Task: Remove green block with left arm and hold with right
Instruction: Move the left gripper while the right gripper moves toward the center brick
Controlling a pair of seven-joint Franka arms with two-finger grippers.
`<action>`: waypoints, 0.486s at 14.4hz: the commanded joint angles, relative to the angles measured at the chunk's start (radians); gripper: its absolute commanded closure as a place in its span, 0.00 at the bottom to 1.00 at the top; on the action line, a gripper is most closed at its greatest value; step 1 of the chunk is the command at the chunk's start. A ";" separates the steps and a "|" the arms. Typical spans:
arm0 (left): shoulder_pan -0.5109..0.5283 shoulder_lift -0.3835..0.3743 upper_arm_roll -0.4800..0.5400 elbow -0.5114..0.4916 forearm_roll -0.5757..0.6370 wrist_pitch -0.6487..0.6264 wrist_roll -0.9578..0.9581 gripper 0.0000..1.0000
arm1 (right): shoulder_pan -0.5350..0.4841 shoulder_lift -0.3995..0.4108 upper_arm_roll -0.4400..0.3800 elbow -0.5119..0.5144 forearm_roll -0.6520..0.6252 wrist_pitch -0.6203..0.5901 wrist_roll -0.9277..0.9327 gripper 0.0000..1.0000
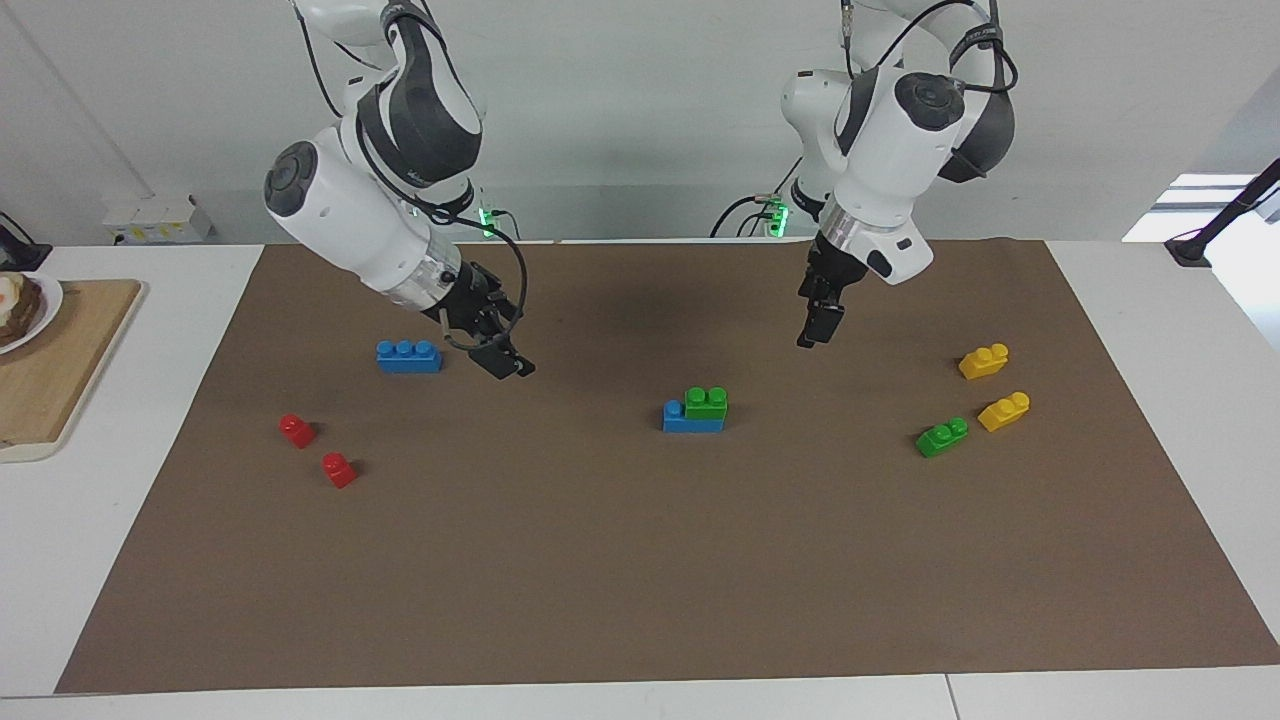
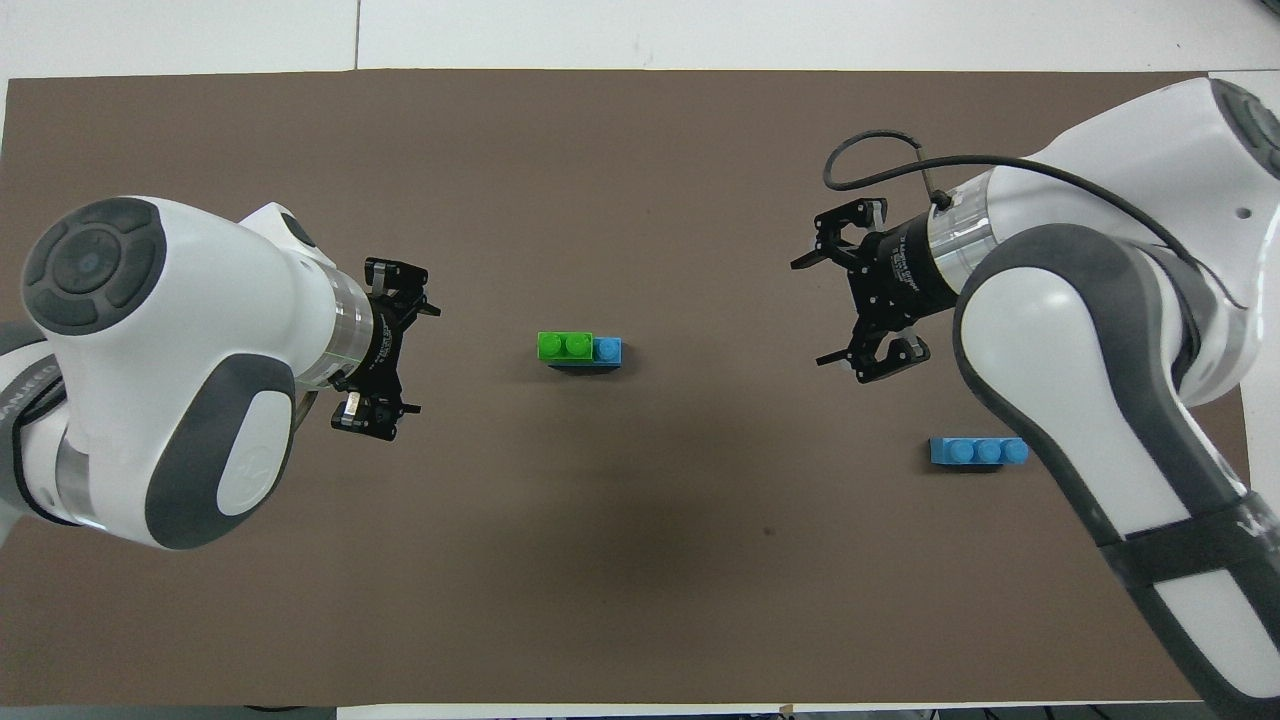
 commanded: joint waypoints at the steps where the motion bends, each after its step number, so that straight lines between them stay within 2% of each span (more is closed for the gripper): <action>1: -0.044 0.069 0.013 0.064 -0.004 0.013 -0.091 0.00 | 0.013 0.037 0.003 0.005 0.050 0.054 0.048 0.01; 5: -0.107 0.135 0.012 0.100 0.001 0.014 -0.124 0.00 | 0.087 0.067 0.001 0.007 0.051 0.133 0.093 0.01; 7: -0.109 0.203 0.012 0.175 0.012 -0.034 -0.165 0.00 | 0.114 0.088 0.001 -0.019 0.051 0.205 0.096 0.01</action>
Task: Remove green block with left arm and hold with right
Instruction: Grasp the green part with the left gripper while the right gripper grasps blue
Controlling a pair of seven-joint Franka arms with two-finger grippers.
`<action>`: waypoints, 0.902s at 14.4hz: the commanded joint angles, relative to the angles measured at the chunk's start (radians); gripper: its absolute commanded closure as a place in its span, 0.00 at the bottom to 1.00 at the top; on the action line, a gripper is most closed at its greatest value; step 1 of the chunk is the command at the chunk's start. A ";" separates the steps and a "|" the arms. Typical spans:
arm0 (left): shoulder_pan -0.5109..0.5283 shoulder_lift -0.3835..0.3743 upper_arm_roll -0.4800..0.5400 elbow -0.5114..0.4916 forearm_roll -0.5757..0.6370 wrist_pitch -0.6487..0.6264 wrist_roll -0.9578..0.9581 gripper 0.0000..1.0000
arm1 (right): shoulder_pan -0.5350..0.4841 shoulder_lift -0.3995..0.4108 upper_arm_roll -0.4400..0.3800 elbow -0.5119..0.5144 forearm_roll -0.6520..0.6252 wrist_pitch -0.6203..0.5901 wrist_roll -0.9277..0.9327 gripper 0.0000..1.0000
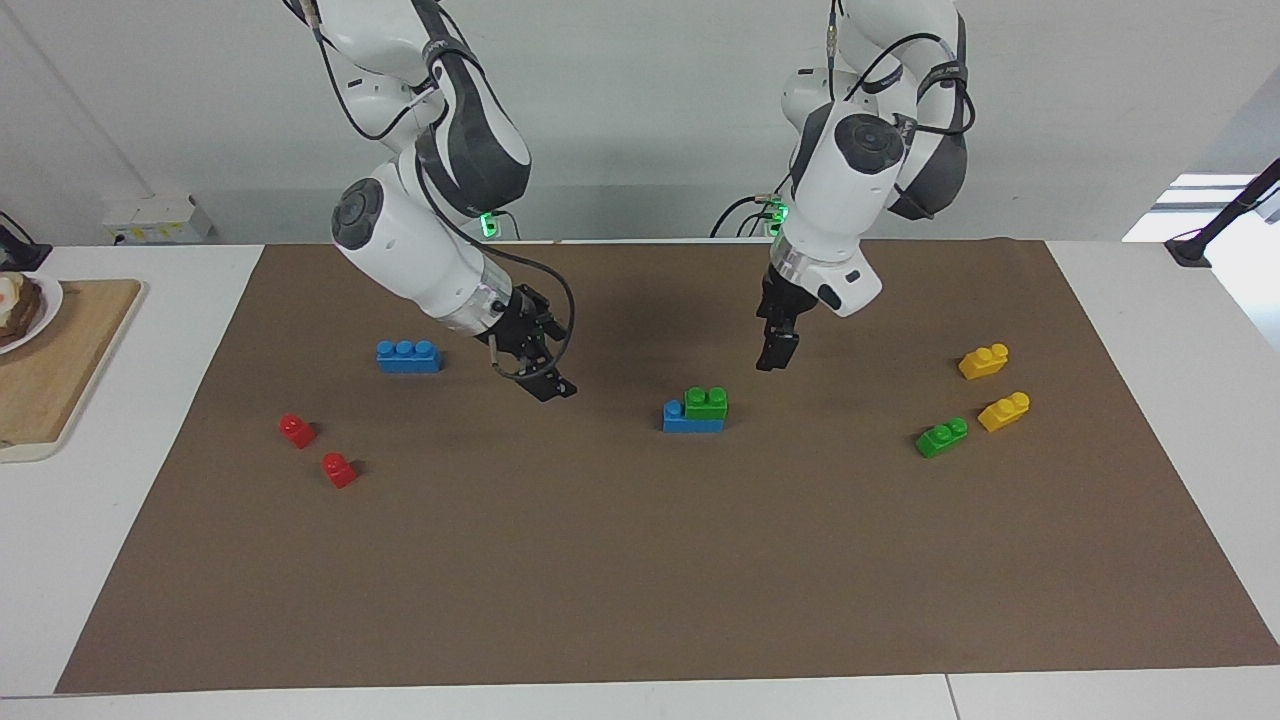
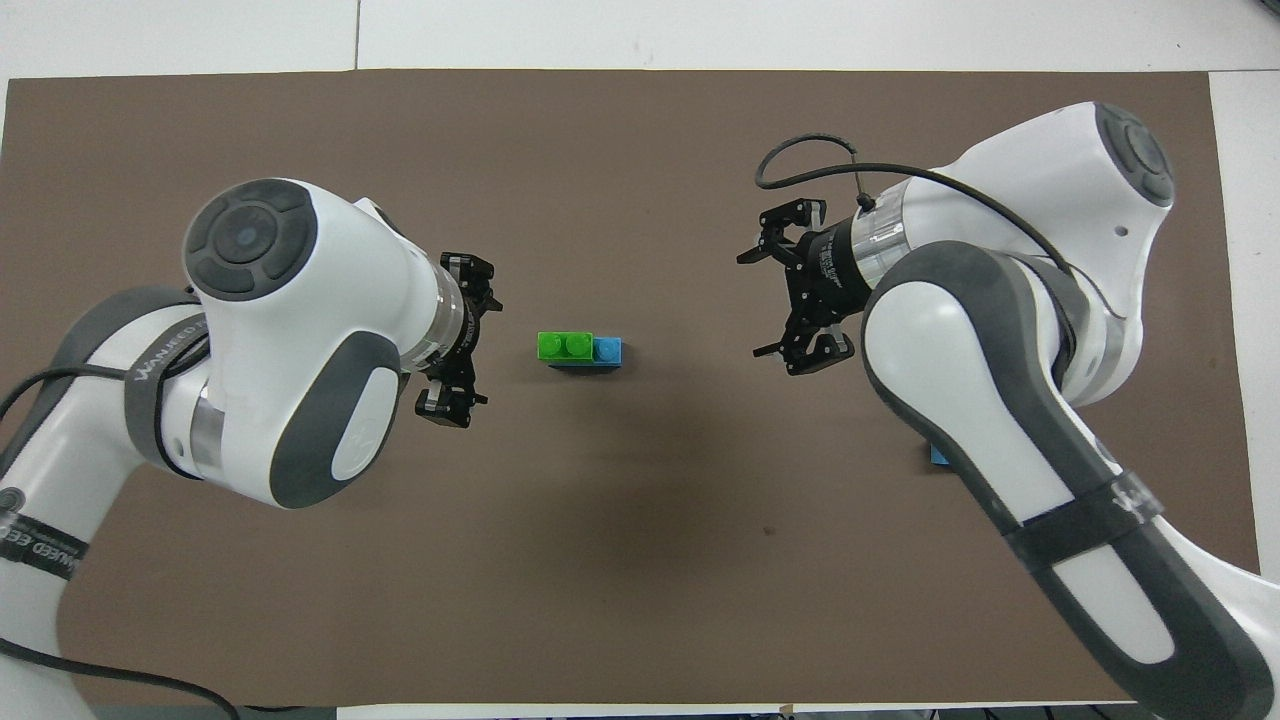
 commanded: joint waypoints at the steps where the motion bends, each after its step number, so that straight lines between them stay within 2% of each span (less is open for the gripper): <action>1: -0.019 0.111 0.017 0.161 0.013 -0.077 -0.069 0.00 | 0.027 0.037 0.000 -0.019 0.022 0.077 0.012 0.01; 2: -0.020 0.142 0.019 0.210 0.014 -0.108 -0.071 0.00 | 0.051 0.040 0.000 -0.030 0.022 0.104 0.012 0.01; 4: -0.026 0.170 0.019 0.238 0.014 -0.118 -0.079 0.00 | 0.081 0.060 0.000 -0.037 0.022 0.141 0.020 0.01; 9: -0.036 0.190 0.017 0.228 0.027 -0.089 -0.151 0.00 | 0.159 0.112 0.000 -0.034 0.022 0.262 0.075 0.01; 13: -0.040 0.187 0.017 0.189 0.030 -0.058 -0.166 0.00 | 0.168 0.146 0.002 -0.015 0.024 0.281 0.078 0.01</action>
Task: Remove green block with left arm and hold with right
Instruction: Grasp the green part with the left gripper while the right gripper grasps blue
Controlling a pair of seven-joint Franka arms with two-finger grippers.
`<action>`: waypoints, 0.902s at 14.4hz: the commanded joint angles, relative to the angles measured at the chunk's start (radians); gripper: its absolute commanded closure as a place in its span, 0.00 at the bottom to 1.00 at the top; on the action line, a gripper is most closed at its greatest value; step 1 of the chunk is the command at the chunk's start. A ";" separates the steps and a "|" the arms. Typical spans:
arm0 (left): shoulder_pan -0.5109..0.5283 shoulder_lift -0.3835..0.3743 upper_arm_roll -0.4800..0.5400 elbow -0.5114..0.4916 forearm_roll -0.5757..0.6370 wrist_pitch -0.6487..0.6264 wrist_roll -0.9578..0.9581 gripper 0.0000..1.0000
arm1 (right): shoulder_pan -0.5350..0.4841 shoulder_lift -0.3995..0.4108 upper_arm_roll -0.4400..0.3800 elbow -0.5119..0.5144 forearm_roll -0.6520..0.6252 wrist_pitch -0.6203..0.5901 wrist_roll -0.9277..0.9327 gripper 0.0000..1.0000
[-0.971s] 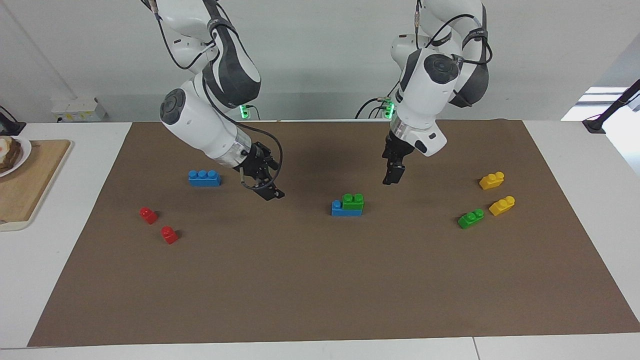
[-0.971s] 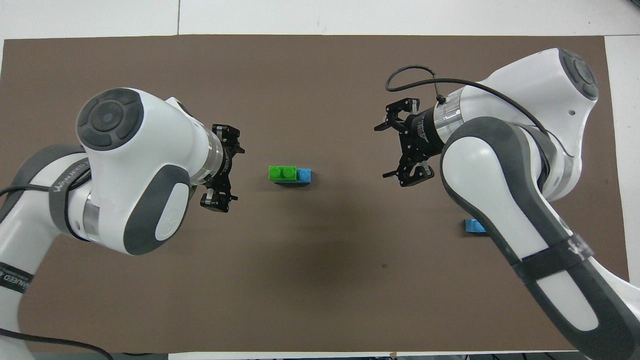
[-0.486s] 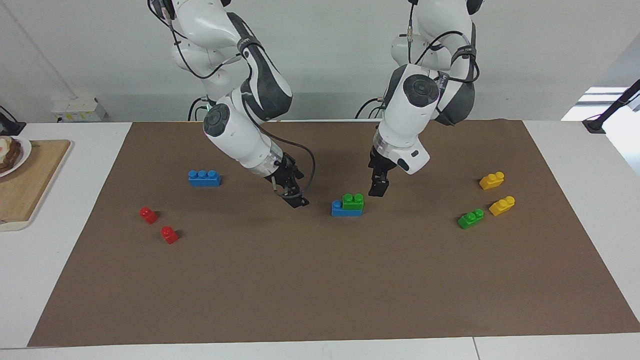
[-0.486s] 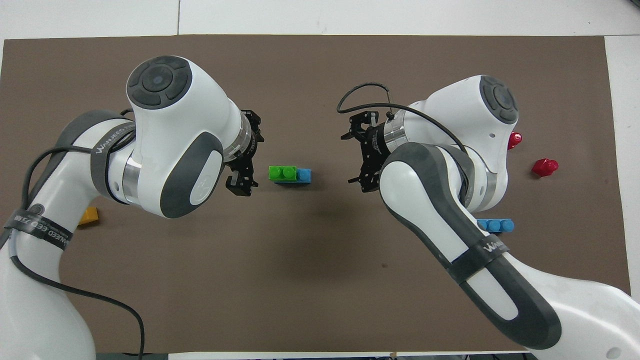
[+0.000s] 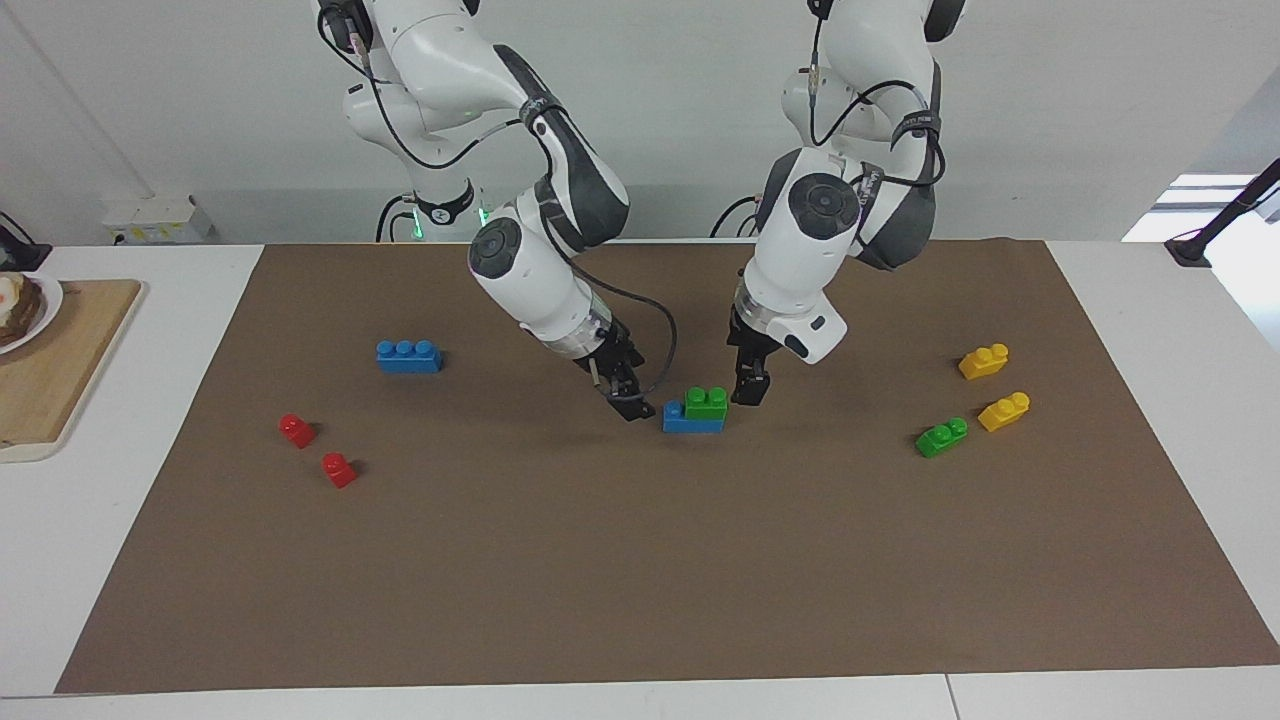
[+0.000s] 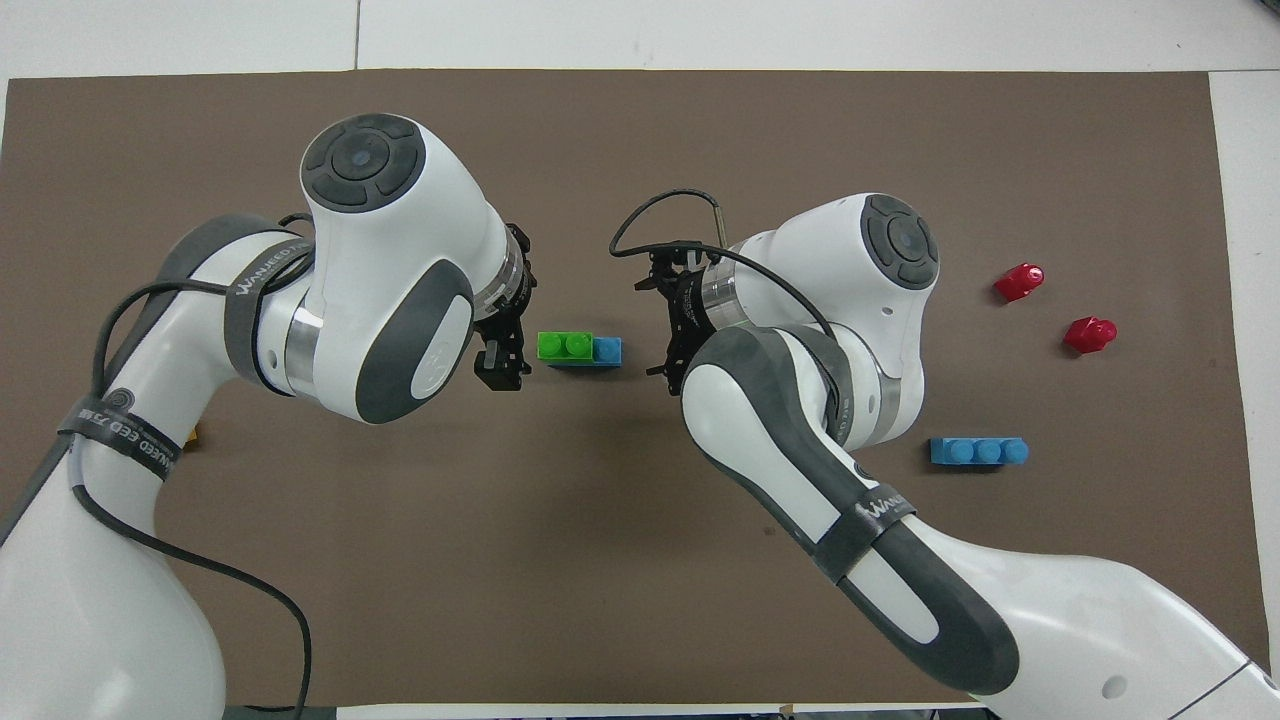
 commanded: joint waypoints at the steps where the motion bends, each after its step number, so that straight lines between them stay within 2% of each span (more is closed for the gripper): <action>1: -0.019 -0.008 0.012 -0.043 0.020 0.029 -0.034 0.00 | 0.014 0.038 0.001 0.021 0.027 0.039 0.007 0.01; 2: -0.019 -0.015 0.012 -0.080 0.020 0.055 -0.036 0.00 | 0.024 0.050 0.001 0.018 0.034 0.065 0.010 0.01; 7: -0.015 -0.015 0.011 -0.098 0.020 0.153 -0.037 0.00 | 0.051 0.093 0.001 0.010 0.034 0.124 0.017 0.01; 9: -0.021 -0.021 0.011 -0.159 0.020 0.235 -0.037 0.00 | 0.054 0.104 0.001 0.010 0.034 0.134 0.021 0.01; 13: -0.035 -0.040 0.011 -0.218 0.020 0.244 -0.037 0.00 | 0.094 0.118 -0.001 -0.022 0.034 0.201 0.027 0.01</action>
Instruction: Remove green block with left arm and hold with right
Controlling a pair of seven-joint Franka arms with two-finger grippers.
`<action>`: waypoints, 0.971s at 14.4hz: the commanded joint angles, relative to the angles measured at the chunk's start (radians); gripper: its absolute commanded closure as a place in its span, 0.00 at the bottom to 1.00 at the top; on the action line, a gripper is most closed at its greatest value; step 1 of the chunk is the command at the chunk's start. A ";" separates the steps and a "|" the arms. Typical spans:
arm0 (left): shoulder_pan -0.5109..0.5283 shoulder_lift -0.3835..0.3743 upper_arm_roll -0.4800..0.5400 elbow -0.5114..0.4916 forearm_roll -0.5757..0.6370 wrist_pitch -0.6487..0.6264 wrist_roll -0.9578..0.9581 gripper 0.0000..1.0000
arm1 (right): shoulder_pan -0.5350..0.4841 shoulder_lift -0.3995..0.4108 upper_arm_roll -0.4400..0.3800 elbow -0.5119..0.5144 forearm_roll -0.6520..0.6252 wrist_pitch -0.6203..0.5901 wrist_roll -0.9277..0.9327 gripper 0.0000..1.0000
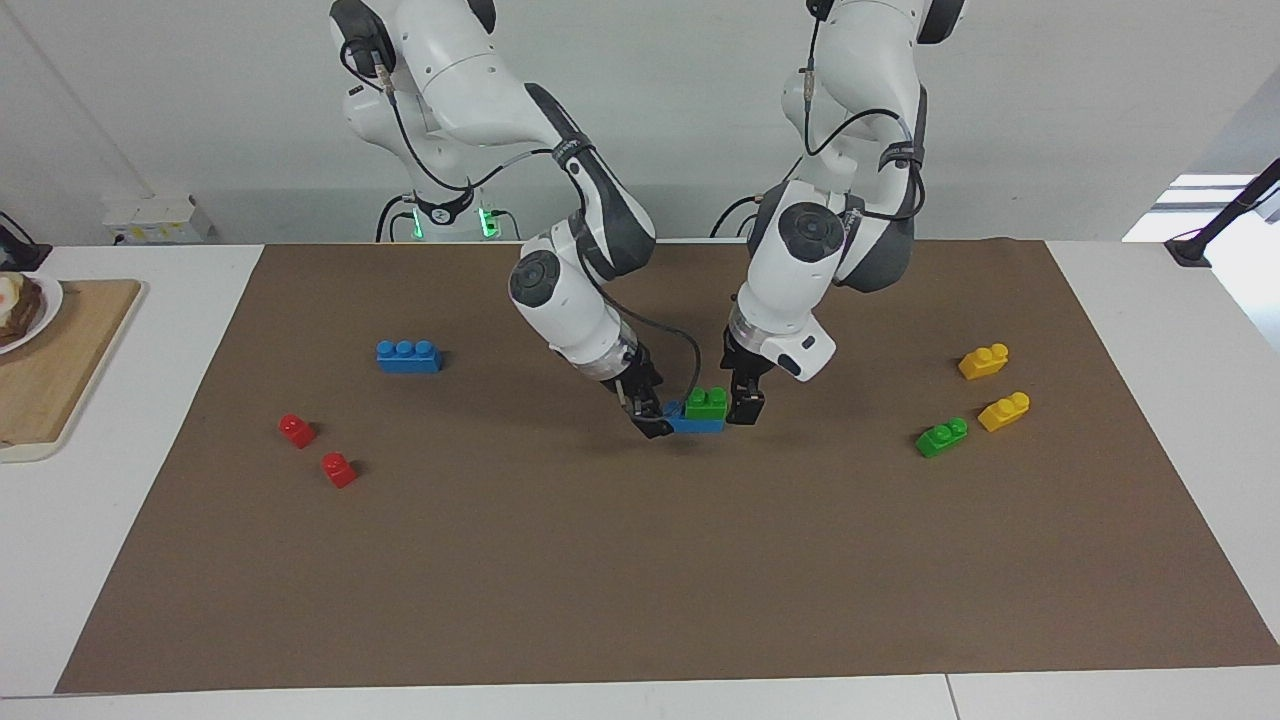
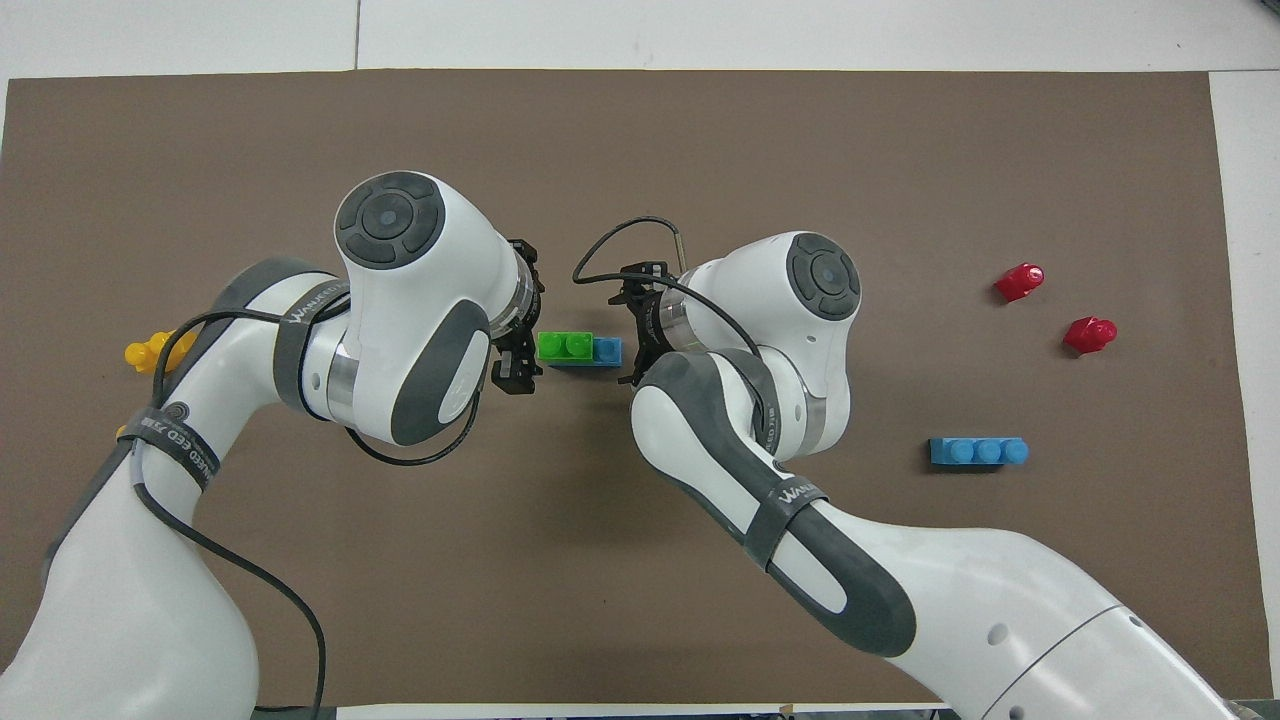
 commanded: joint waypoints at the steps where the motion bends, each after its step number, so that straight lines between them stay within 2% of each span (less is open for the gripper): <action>1: -0.022 -0.045 0.012 -0.064 0.016 0.032 -0.022 0.00 | 0.018 0.005 0.000 -0.025 0.030 0.045 0.013 0.01; 14: -0.051 -0.007 0.015 -0.086 0.016 0.096 -0.072 0.00 | 0.030 0.011 0.000 -0.049 0.030 0.097 0.011 0.01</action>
